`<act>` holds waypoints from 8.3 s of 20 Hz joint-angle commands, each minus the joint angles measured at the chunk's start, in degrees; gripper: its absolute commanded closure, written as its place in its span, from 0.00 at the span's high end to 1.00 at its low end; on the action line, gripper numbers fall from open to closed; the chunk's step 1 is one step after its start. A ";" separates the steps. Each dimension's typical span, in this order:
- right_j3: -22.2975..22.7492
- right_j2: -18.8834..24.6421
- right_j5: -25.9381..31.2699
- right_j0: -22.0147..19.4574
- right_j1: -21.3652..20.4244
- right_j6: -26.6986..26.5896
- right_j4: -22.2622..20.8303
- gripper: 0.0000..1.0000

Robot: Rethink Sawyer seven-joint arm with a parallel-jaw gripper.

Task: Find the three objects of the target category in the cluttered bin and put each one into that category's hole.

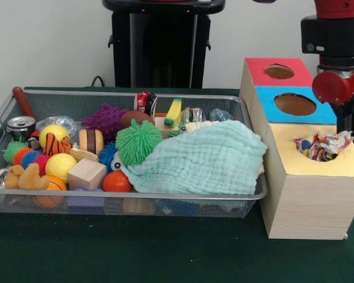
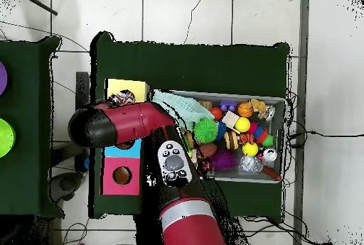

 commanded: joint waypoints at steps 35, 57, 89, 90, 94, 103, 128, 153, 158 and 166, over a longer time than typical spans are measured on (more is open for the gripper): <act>-0.57 -3.65 11.93 -0.77 0.03 6.37 -0.51 0.00; 0.55 -2.43 1.01 -2.14 1.22 7.24 -2.25 0.00; 6.11 1.44 -8.32 -6.02 -2.14 6.82 -3.44 0.00; 5.89 1.51 -8.39 -6.12 -1.72 6.68 -3.48 0.00; 7.65 4.80 -7.56 -8.36 -1.52 5.60 -2.35 0.00; 7.72 8.08 -2.70 -10.63 0.71 3.48 -1.72 0.00; 3.53 1.61 -1.70 -7.33 7.24 4.18 -4.70 0.00; 10.20 3.15 12.26 -7.92 -6.94 5.01 0.92 0.00; 11.11 3.79 12.50 -8.33 -7.85 5.57 0.61 0.00; 11.79 6.63 4.50 -10.61 -5.86 5.84 -0.17 0.00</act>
